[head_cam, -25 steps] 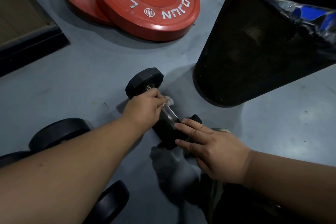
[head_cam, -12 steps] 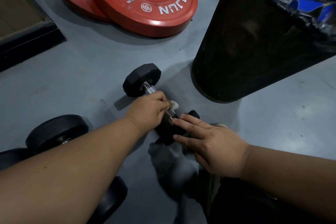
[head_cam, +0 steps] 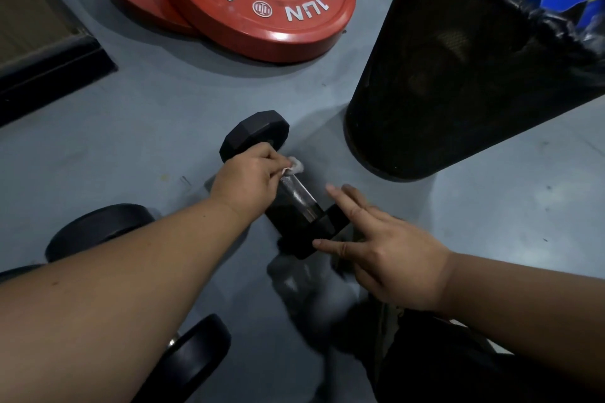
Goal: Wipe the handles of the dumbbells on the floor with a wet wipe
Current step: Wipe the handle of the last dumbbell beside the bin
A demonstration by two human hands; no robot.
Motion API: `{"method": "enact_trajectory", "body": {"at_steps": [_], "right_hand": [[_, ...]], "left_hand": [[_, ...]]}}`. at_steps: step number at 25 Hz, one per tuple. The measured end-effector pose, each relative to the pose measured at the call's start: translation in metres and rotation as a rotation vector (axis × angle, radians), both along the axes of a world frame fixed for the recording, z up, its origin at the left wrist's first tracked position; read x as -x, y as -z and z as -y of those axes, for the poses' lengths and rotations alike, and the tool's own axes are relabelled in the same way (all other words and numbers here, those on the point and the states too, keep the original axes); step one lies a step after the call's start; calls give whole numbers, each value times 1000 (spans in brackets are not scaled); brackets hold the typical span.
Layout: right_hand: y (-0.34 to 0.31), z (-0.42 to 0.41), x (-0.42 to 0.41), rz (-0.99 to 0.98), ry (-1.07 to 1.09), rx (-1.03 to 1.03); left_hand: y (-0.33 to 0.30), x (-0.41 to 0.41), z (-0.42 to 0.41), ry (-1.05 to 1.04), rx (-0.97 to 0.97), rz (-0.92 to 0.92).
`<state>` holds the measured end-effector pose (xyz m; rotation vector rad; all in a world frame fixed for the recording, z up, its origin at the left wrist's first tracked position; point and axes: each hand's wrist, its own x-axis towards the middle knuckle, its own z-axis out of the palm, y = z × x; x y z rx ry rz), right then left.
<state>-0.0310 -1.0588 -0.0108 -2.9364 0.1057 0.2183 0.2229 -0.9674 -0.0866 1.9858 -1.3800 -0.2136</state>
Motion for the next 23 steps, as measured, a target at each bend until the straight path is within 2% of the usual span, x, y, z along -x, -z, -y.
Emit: {"method": "enact_trajectory", "body": {"at_steps": [3,13,23], "right_hand": [[4,-2,1,-8,47,-7],[6,-5,-1,-34,28,36],[2,-8,-4,-25,20,65]], "left_hand": [[0,9,-5,16,12,-24],[2,43,-18,344,-67,8],[-2,21,-17,239,-46,-26]]}}
